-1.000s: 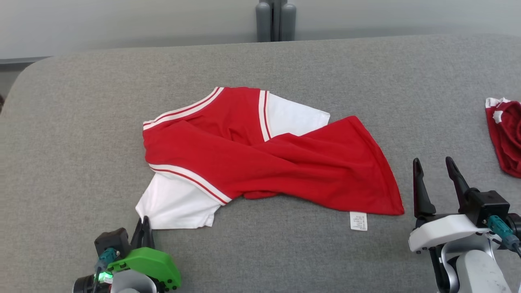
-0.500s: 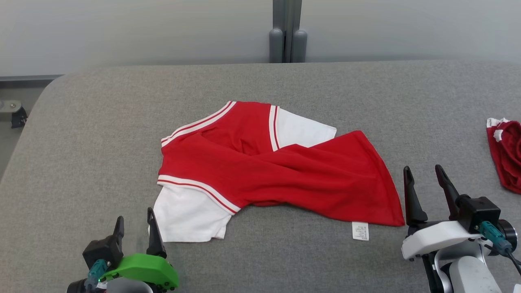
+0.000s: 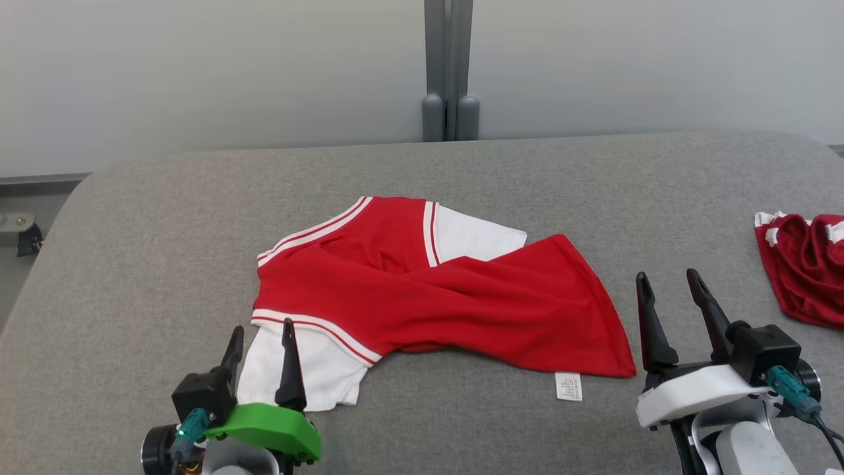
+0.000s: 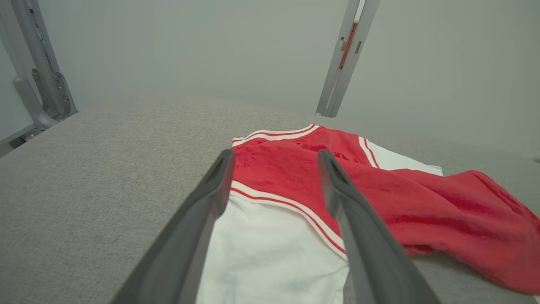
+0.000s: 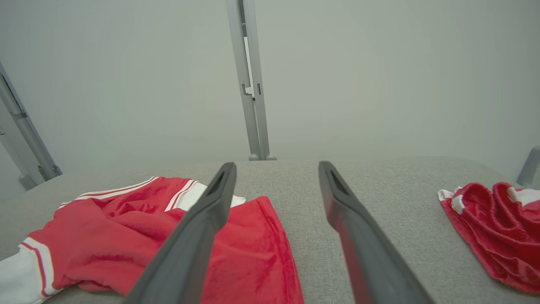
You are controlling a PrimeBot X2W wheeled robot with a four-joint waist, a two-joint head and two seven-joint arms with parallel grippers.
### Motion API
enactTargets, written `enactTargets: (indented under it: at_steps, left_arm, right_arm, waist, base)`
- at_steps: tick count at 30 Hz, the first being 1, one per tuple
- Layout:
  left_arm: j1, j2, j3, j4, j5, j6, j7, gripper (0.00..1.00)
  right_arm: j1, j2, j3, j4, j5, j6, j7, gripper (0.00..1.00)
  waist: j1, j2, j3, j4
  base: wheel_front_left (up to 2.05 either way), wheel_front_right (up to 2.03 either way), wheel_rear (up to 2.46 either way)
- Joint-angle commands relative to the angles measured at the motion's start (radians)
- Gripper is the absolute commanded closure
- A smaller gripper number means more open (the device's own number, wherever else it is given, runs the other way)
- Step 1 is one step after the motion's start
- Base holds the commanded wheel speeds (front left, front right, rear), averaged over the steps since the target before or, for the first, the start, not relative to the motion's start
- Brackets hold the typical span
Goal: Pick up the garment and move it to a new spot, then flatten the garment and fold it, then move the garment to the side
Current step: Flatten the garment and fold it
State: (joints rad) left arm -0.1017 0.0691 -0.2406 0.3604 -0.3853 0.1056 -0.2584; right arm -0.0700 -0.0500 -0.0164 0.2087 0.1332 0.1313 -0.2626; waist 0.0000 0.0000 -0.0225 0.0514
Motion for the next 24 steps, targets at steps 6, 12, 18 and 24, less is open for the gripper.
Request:
enactTargets:
  at_steps: [6, 12, 18, 24]
  left_arm:
    - [0.011, -0.010, 0.003, -0.020, 0.016, -0.008, -0.007, 0.00]
    - [0.027, -0.013, 0.018, -0.030, 0.036, -0.001, -0.007, 0.00]
    - [0.030, -0.015, 0.028, -0.034, 0.046, 0.002, -0.007, 0.00]
    - [0.029, -0.016, 0.034, -0.032, 0.055, 0.007, -0.007, 0.00]
  right_arm:
    - [0.036, -0.001, 0.017, -0.019, 0.034, -0.001, -0.003, 0.00]
    - [0.045, -0.001, 0.025, -0.015, 0.039, -0.001, -0.003, 0.00]
    - [0.041, -0.001, 0.022, -0.007, 0.036, -0.001, -0.003, 0.00]
    - [0.036, -0.001, 0.019, -0.002, 0.030, -0.001, -0.003, 0.00]
  waist:
    - [0.0000, 0.0000, -0.018, -0.013]
    - [0.0000, 0.0000, -0.015, -0.015]
    - [0.0000, 0.0000, -0.010, -0.010]
    - [0.0000, 0.0000, 0.000, -0.004]
  base:
    - [0.00, 0.00, 0.00]
    - [0.00, 0.00, 0.00]
    - [0.00, 0.00, 0.00]
    - [0.00, 0.00, 0.00]
